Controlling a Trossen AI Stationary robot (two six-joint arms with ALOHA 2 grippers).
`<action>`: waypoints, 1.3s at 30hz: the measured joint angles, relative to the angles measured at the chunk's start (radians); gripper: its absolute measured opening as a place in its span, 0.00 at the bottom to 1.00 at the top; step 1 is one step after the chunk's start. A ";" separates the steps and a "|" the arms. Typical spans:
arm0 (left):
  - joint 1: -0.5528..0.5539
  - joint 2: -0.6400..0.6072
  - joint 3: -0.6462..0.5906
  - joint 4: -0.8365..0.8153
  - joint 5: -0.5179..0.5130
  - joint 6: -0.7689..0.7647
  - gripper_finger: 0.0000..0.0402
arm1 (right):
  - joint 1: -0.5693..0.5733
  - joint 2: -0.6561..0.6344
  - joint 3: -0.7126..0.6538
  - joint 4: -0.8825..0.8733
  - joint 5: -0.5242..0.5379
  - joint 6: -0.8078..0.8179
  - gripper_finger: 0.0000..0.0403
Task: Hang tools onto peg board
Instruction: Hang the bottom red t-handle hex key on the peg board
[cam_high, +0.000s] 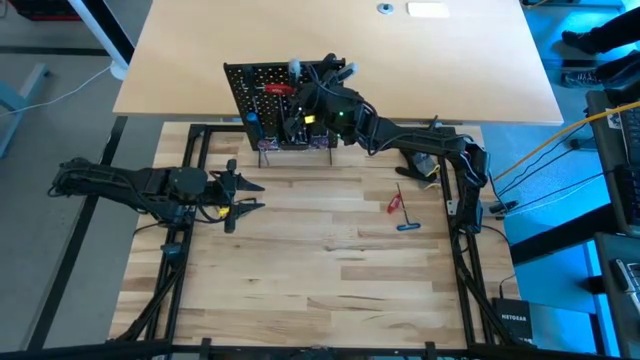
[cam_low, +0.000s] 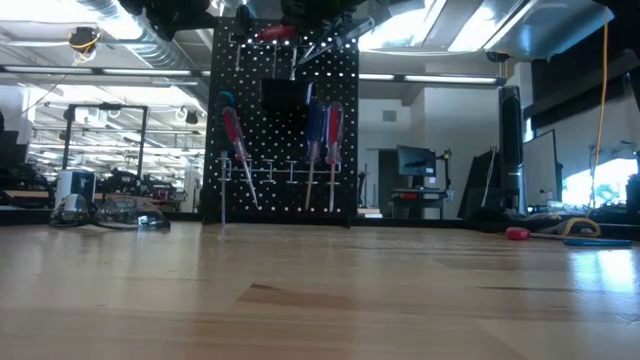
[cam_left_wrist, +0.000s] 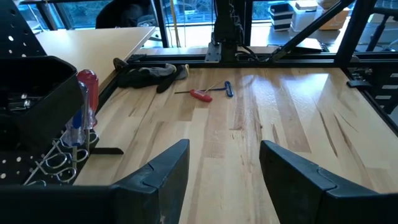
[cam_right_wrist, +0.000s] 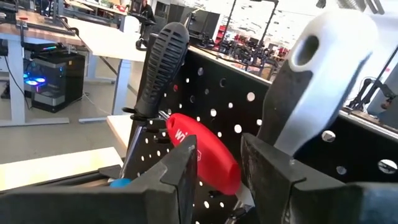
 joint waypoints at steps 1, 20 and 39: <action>0.000 0.000 0.000 0.000 0.000 0.000 0.46 | 0.000 0.000 0.000 -0.001 0.000 0.000 0.32; 0.000 0.000 0.000 -0.003 0.000 -0.003 0.46 | 0.084 -0.023 0.000 0.021 0.142 -0.156 0.32; 0.000 0.000 0.000 -0.002 0.000 -0.003 0.46 | 0.109 0.028 -0.001 -0.066 0.047 -0.219 0.18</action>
